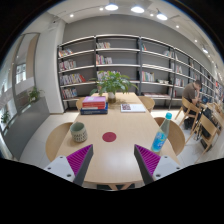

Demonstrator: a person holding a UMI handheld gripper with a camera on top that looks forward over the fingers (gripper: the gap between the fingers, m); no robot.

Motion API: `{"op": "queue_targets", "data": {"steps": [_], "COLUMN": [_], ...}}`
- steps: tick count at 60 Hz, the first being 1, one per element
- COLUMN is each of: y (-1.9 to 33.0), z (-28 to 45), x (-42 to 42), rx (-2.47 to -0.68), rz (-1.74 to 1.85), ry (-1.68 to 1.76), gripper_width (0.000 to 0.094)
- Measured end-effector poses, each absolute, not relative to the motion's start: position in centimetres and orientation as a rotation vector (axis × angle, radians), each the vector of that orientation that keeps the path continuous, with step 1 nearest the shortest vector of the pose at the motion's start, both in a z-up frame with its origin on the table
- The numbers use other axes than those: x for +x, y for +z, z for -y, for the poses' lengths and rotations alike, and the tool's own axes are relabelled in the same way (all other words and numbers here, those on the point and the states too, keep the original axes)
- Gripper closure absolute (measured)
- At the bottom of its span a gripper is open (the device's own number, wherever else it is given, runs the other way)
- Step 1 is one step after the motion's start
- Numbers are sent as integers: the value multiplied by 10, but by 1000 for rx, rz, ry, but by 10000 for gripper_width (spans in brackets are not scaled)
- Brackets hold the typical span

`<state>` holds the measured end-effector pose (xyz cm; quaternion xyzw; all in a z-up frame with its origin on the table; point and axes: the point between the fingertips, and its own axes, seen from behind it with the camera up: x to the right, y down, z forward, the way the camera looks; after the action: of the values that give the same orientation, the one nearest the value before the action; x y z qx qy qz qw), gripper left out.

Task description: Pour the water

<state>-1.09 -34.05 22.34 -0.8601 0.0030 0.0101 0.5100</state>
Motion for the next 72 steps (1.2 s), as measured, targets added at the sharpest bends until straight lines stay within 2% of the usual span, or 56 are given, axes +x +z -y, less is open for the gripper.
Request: {"op": "queue_targets", "data": {"steps": [6,25,36,49,52,56,61,70,72], "y": [216,140,117,108,112,107,110,116,116], "z": [341,325,257,170,155,142,138,136,136], "x": [11,158,215,249,249,246,246,244,244], "rx": [-2060,-2046,-2004,-1915,-1877,-1863,-1816,-1759,-1757], "rz": [-73,-152,-140,-88,-64,-47,-34,-40,-36], "ry": [23,-86,-117,-115,-113,-86,-81,-77,-84], "gripper_width": [92,92,92,100,171,396,420,587,586]}}
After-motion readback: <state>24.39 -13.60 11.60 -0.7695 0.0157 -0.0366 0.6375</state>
